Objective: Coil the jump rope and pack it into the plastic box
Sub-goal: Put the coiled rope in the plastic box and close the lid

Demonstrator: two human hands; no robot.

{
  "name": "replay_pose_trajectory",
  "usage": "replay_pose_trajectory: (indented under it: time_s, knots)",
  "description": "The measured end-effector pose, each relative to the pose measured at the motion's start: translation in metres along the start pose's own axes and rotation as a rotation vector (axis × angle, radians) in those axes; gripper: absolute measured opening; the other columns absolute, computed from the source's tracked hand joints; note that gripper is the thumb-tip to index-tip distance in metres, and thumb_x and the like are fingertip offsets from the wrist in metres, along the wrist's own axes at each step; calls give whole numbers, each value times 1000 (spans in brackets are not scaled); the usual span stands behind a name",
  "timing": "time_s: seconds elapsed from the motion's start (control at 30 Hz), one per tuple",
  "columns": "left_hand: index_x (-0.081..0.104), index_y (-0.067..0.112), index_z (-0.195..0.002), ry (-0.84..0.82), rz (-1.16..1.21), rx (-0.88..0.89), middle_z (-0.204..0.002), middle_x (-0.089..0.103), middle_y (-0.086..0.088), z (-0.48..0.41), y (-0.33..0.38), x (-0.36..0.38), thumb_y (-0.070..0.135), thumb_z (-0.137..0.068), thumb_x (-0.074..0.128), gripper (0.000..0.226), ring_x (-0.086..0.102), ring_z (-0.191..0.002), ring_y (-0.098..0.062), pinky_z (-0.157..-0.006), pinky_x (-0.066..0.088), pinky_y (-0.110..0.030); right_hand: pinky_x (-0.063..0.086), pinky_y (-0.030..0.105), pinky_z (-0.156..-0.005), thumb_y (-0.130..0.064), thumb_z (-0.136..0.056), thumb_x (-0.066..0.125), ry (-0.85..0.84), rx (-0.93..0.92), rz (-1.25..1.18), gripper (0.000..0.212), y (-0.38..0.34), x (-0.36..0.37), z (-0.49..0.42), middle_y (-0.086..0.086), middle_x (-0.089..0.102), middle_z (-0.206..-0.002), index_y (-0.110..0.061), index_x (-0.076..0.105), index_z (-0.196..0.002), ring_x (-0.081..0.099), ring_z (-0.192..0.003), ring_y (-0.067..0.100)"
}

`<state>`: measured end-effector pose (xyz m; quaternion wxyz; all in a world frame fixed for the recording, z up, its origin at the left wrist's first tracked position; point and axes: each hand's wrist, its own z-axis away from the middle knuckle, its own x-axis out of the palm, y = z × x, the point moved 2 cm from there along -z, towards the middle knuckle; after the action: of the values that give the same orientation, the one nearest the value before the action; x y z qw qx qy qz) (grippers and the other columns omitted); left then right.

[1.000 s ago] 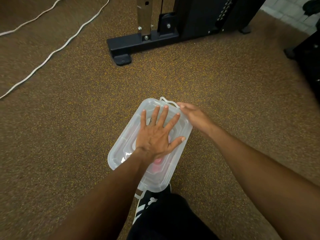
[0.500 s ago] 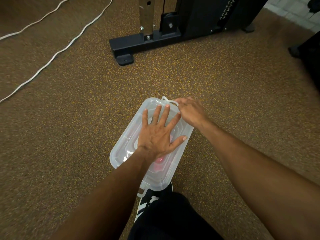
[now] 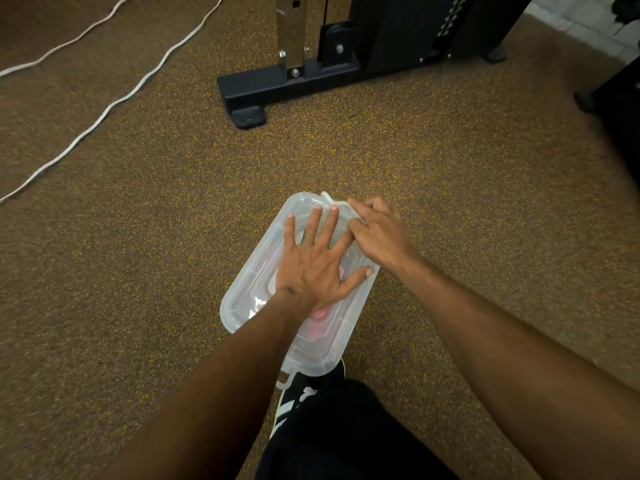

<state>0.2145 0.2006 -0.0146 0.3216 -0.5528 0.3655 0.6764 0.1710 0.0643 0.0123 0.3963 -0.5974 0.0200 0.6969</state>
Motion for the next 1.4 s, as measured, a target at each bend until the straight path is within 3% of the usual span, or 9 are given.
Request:
replay_pose_trajectory:
  time_s: [0.1, 0.2, 0.37, 0.5, 0.73, 0.8, 0.97, 1.2, 1.4]
  knots:
    - [6, 35, -155, 10, 22, -4, -167, -1, -5, 1, -1, -3, 82, -85, 5, 84, -4, -153, -30, -116, -4, -63, 28, 28, -101, -30, -103, 38, -5, -14, -67, 50, -2, -3, 11, 0, 38, -148, -24, 35, -153, 34, -135, 21]
    - [5, 32, -156, 18, 65, 15, -167, 2, -5, 2, -5, -4, 78, -86, 9, 83, -1, -154, -27, -119, -3, -60, 28, 34, -113, -25, -103, 41, -19, -75, -79, 51, -4, -7, 34, 0, 35, -156, -22, 34, -153, 34, -140, 21]
    - [17, 26, -156, 85, 218, 30, -165, 15, -9, 21, -20, -19, 58, -96, 17, 68, 7, -153, -25, -122, 2, -54, 30, 43, -116, -29, -100, 43, -23, -207, 235, 60, -15, -8, 88, 5, 30, -160, -17, 24, -155, 33, -143, 26]
    - [35, 26, -150, 195, 341, -85, -161, 30, -9, 60, -34, -32, 41, -101, 33, 51, 24, -149, -30, -120, 16, -52, 26, 40, -116, -33, -103, 41, -245, -240, 274, 57, -37, -10, 120, -1, 25, -163, -25, 23, -156, 27, -146, 24]
    - [43, 24, -144, 202, 280, -123, -152, 45, -12, 126, -55, -23, 34, -96, 43, 48, 40, -139, -33, -113, 31, -53, 39, 44, -108, -39, -102, 37, -580, -363, 533, 55, -78, -22, 124, -3, 35, -158, -28, 24, -154, 38, -140, 27]
    - [45, 23, -142, 229, 318, -208, -150, 46, -12, 136, -56, -20, 30, -98, 48, 45, 41, -138, -33, -113, 31, -52, 37, 42, -111, -37, -103, 35, -651, -383, 604, 56, -85, -22, 127, -2, 27, -162, -29, 18, -156, 34, -143, 27]
    - [44, 24, -143, 234, 387, -339, -152, 43, -10, 135, -50, -11, 35, -99, 46, 45, 38, -140, -33, -113, 31, -53, 32, 49, -113, -31, -101, 35, -709, -238, 686, 67, -92, 9, 140, -1, -7, -167, -41, -4, -155, 17, -151, 32]
    - [43, 25, -143, 269, 421, -447, -154, 40, -12, 126, -40, -8, 36, -99, 43, 45, 35, -141, -34, -113, 30, -53, 23, 58, -115, -32, -100, 39, -628, -164, 668, 74, -93, 32, 155, 3, -1, -168, -39, -10, -155, 2, -152, 36]
    - [34, 20, -148, 391, 795, -772, -151, 42, -13, 145, -29, -1, 42, -93, 52, 62, 40, -138, -33, -111, 35, -51, 24, 60, -116, -26, -100, 43, -651, -102, 583, 77, -93, 33, 153, 2, -4, -168, -42, -9, -154, -5, -153, 33]
